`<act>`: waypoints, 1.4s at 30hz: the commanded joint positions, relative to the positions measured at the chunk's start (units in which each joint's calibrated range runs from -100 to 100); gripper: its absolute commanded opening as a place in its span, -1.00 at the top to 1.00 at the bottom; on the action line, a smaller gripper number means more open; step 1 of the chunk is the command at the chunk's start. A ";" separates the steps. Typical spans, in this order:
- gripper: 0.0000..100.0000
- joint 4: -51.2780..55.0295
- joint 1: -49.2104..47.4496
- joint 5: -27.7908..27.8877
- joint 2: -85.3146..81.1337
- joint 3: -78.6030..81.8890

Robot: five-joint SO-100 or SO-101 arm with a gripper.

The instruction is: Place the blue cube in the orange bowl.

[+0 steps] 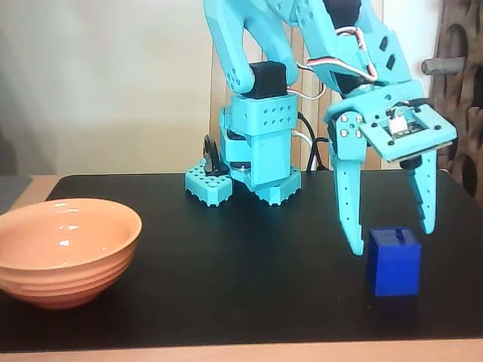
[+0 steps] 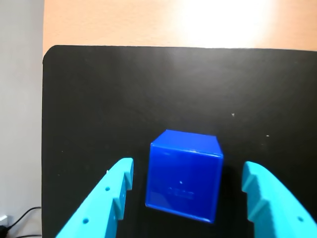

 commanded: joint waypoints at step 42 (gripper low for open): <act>0.78 -1.98 0.40 -0.82 -1.75 1.80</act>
